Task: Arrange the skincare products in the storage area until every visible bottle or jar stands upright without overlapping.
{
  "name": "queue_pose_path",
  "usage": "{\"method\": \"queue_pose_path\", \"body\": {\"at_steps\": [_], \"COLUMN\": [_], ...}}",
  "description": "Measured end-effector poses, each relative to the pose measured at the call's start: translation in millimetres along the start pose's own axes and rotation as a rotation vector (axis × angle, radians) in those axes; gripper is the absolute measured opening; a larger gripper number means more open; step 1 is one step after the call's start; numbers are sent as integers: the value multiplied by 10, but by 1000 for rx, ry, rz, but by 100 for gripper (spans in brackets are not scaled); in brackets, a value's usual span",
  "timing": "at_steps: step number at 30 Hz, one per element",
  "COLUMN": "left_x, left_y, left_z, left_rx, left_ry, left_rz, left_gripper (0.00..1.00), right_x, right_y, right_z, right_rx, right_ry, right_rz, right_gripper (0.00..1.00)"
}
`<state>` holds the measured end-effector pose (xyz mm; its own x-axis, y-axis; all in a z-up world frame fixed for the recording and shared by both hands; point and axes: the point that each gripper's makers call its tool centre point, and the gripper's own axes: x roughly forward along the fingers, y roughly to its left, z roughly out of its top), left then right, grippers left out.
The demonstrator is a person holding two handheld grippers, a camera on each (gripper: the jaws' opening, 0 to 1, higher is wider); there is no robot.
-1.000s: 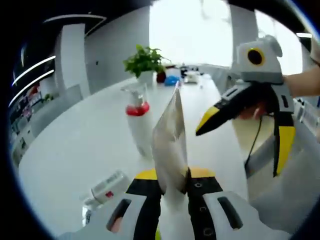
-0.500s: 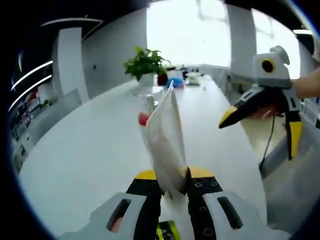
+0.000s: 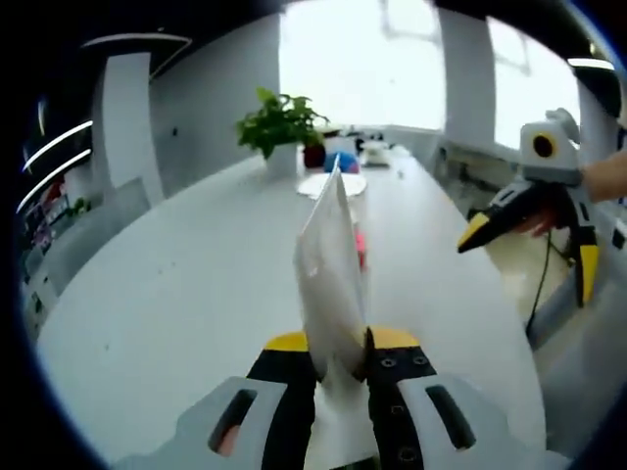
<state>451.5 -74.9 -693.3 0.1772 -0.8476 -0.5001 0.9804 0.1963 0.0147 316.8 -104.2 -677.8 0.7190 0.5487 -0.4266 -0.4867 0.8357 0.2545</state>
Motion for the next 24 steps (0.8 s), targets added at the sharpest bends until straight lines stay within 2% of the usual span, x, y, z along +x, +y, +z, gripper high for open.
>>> {"method": "queue_pose_path", "body": {"at_steps": [15,19,22,24], "left_x": [-4,-6,5,8], "left_y": [-62,-95,-94,-97], "left_z": [81,78,11,-24], "left_rx": [14,43,71,46], "left_ry": [9,43,85,88], "left_rz": [-13,-18,-7,-17], "left_gripper": [16,17,19,23], "right_x": [2,4,1,-5], "right_y": [-21,-24,-26,-25], "right_z": [-4,0,1,3], "right_rx": [8,7,8,8], "right_ry": [0,0,0,-1], "right_rz": [-8,-10,-13,-15], "right_gripper": [85,86,87,87]}}
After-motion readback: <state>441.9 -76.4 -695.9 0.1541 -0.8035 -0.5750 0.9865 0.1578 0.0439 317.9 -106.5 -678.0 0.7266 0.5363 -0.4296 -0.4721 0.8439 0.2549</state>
